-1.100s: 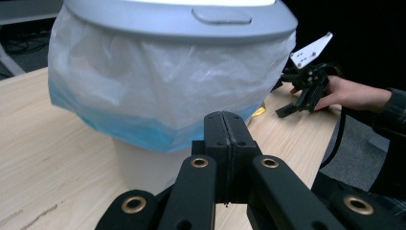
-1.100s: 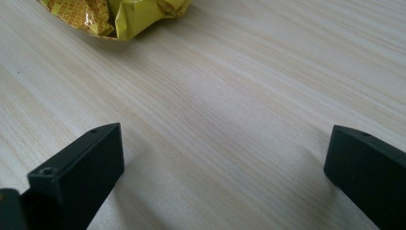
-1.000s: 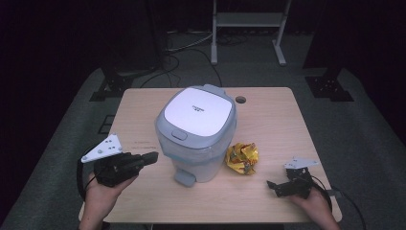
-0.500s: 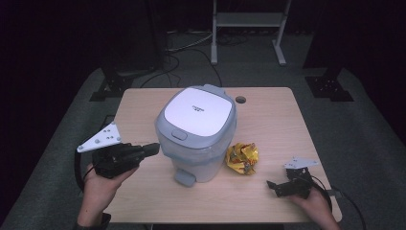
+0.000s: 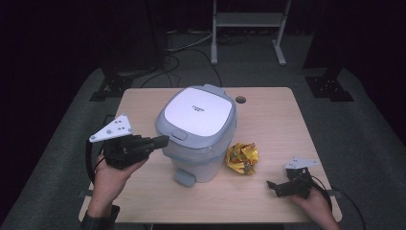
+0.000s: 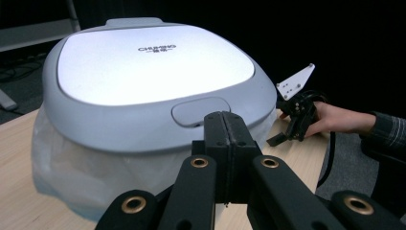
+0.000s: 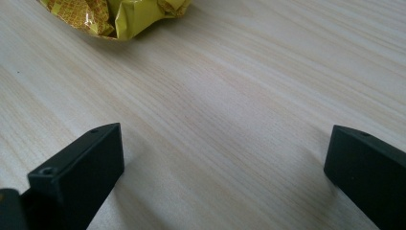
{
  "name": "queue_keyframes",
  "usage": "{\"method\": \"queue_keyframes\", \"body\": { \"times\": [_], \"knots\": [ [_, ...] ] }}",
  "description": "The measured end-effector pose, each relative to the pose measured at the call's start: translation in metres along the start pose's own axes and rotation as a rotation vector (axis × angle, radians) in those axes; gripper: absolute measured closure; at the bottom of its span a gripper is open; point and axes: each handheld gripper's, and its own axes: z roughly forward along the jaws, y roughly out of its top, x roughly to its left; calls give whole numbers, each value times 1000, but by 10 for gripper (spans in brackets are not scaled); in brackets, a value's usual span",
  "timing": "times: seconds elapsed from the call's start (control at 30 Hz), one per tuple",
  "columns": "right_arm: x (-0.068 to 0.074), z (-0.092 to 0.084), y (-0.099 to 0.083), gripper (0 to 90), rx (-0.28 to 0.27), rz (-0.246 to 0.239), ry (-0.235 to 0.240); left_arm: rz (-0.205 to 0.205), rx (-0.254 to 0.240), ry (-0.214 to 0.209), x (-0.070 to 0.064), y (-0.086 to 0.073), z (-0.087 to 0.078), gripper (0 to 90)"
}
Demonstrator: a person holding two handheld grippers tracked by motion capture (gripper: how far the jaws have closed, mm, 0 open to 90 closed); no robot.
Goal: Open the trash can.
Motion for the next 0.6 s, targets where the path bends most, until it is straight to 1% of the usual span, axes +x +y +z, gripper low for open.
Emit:
{"method": "queue_keyframes", "body": {
  "times": [0.43,0.5,0.6],
  "knots": [
    [0,0,0,0,0,0,0,17,-17,-17,4,13,18,900],
    [0,0,0,0,0,0,0,19,-20,-14,4,15,20,900],
    [0,0,0,0,0,0,0,24,-17,-16,5,17,24,900]
  ]
}}
